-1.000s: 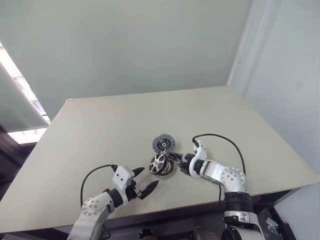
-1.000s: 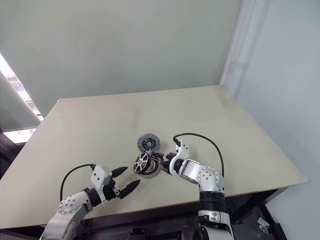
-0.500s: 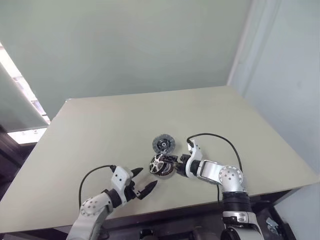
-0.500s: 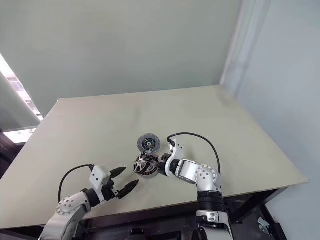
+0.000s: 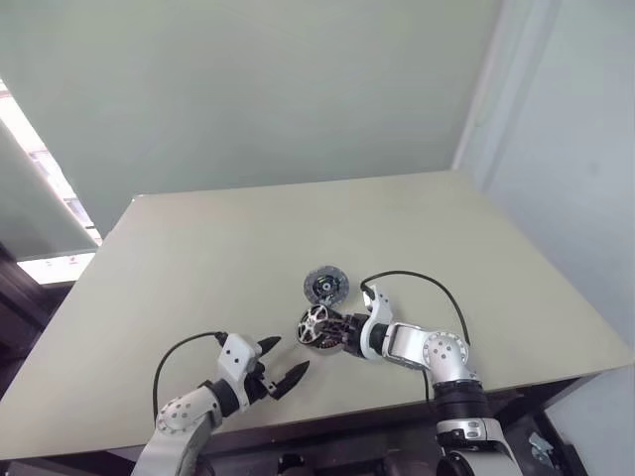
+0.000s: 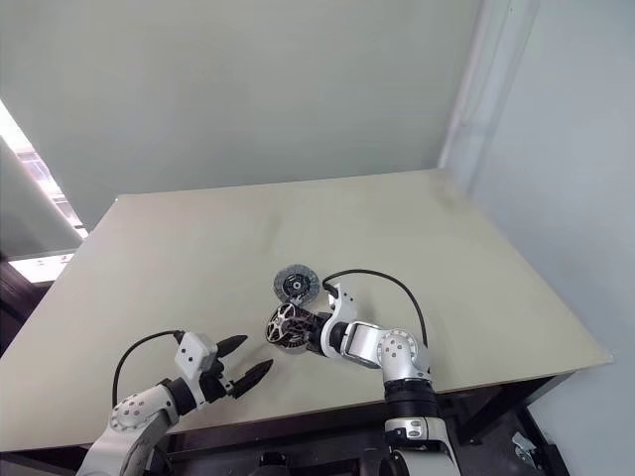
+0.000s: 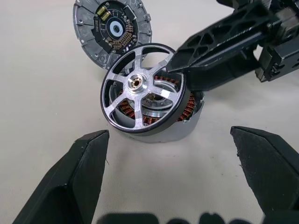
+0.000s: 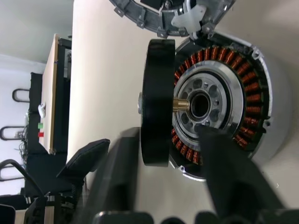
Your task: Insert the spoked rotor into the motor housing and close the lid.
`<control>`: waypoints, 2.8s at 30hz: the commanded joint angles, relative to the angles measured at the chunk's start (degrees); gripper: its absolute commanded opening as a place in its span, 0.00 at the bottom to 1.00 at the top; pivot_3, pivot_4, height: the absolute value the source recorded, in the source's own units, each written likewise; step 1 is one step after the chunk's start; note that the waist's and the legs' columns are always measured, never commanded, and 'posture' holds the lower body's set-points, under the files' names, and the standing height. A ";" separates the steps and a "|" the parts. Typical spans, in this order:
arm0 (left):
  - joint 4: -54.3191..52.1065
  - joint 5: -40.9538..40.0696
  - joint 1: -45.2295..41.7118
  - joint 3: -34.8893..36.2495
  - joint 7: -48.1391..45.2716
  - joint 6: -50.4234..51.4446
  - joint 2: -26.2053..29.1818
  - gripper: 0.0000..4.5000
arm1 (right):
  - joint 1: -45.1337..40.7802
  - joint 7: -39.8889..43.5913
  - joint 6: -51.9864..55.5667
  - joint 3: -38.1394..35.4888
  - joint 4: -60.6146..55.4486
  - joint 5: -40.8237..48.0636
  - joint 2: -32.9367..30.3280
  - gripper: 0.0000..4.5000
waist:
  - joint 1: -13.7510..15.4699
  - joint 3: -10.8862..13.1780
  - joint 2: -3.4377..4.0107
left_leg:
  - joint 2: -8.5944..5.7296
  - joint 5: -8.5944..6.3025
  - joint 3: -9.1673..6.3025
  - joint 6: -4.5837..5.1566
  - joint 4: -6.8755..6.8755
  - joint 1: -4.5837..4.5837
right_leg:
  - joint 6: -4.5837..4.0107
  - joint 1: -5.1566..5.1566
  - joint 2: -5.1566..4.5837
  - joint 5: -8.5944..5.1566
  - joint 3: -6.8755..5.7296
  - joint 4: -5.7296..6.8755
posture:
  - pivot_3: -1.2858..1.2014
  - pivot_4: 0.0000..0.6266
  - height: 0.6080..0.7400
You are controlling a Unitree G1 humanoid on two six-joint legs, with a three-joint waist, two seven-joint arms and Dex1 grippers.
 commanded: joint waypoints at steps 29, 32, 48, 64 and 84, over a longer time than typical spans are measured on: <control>-1.12 0.30 -0.89 -0.45 -0.43 -0.97 0.23 1.00 | -1.07 -3.91 6.02 -3.87 -7.09 8.07 3.38 0.09 | 0.01 -0.01 0.01 | 0.00 0.00 -0.01 0.00 0.02 -0.02 | 0.00 0.00 0.00 0.00 0.00 0.01 | 0.52 0.00 1.00; -1.14 0.31 -0.86 -0.43 -0.41 -1.00 0.24 1.00 | -0.13 -4.20 6.99 -3.43 -7.56 8.38 3.95 0.09 | 0.00 -0.01 0.01 | 0.00 0.00 -0.01 0.00 0.02 -0.01 | -0.01 0.00 0.00 0.00 0.00 0.01 | 0.52 0.00 1.00; -1.12 0.38 -0.85 -0.58 -0.46 -1.03 0.24 1.00 | -0.94 -5.07 4.34 -4.78 -5.98 7.43 3.03 0.09 | 0.00 -0.01 0.01 | 0.00 0.00 -0.01 0.00 0.01 -0.01 | -0.01 0.00 0.00 0.00 -0.01 0.00 | 0.52 0.00 1.00; -1.14 0.44 -1.04 -0.68 -0.44 -0.98 0.21 1.00 | 0.39 -5.61 5.96 -4.67 -4.21 6.34 1.01 0.09 | 0.00 -0.02 0.01 | 0.00 0.00 0.00 0.00 0.01 0.00 | -0.01 0.00 0.00 0.00 0.00 0.00 | 0.52 0.00 1.00; -0.13 0.78 -1.86 -0.90 -0.51 -1.71 -0.07 1.00 | 0.09 -5.05 5.71 -5.07 -3.98 5.31 1.11 0.46 | 0.00 -0.02 0.01 | 0.00 0.00 0.00 0.00 0.01 0.00 | -0.01 0.00 0.00 0.00 0.00 0.00 | 0.52 0.00 1.00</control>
